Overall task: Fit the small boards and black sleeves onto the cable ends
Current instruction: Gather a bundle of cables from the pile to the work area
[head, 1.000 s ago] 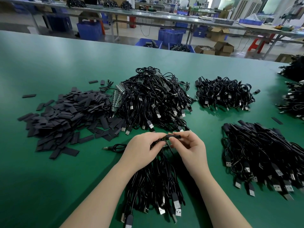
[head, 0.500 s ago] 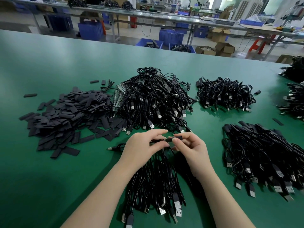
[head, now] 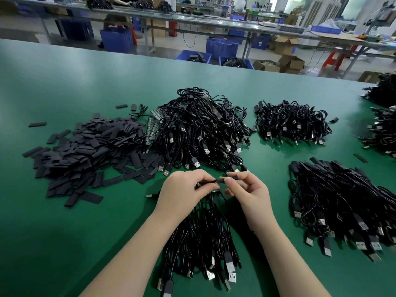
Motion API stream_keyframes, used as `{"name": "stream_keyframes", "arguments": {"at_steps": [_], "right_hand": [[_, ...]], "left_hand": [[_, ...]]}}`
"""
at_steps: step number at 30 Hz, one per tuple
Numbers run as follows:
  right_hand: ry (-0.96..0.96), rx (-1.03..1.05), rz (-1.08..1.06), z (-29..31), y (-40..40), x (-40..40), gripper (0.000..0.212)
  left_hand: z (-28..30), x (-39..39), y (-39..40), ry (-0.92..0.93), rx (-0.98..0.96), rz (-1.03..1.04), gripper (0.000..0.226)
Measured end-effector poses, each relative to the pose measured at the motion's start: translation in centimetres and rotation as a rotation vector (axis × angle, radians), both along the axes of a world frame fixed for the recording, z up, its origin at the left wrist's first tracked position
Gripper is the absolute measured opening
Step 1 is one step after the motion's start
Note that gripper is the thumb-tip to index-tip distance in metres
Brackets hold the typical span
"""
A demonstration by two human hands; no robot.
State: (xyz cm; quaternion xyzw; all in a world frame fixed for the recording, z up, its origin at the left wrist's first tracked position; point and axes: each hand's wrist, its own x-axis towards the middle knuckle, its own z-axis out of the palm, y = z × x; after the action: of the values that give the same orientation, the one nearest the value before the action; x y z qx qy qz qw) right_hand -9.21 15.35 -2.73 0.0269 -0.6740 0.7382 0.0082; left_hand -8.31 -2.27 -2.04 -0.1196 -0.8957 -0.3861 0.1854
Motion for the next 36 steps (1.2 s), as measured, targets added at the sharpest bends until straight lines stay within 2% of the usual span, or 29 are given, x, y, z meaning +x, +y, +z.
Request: {"name": "stream_keyframes", "arguments": {"at_steps": [8,12,25,32,36], "right_hand": [[-0.019,-0.001,-0.057,-0.28,-0.23,-0.13,0.012],[-0.007,-0.036,-0.091,-0.41,-0.4,-0.1,0.019],[-0.006,-0.006,-0.056,-0.5,-0.49,-0.01,0.013],[0.003,0.026,-0.007,-0.44,-0.36,-0.05,0.01],[0.013,0.018,0.001,-0.34,-0.39,0.04,0.015]], "left_hand": [[0.11,0.45,0.69,0.107,-0.023,0.037,0.012],[0.15,0.43,0.94,0.101,-0.042,0.009,0.011],[0.03,0.47,0.87,0.099,-0.035,0.027,0.013],[-0.08,0.5,0.75,0.104,0.009,0.041,0.014],[-0.33,0.4,0.79,0.024,0.161,0.052,0.017]]}}
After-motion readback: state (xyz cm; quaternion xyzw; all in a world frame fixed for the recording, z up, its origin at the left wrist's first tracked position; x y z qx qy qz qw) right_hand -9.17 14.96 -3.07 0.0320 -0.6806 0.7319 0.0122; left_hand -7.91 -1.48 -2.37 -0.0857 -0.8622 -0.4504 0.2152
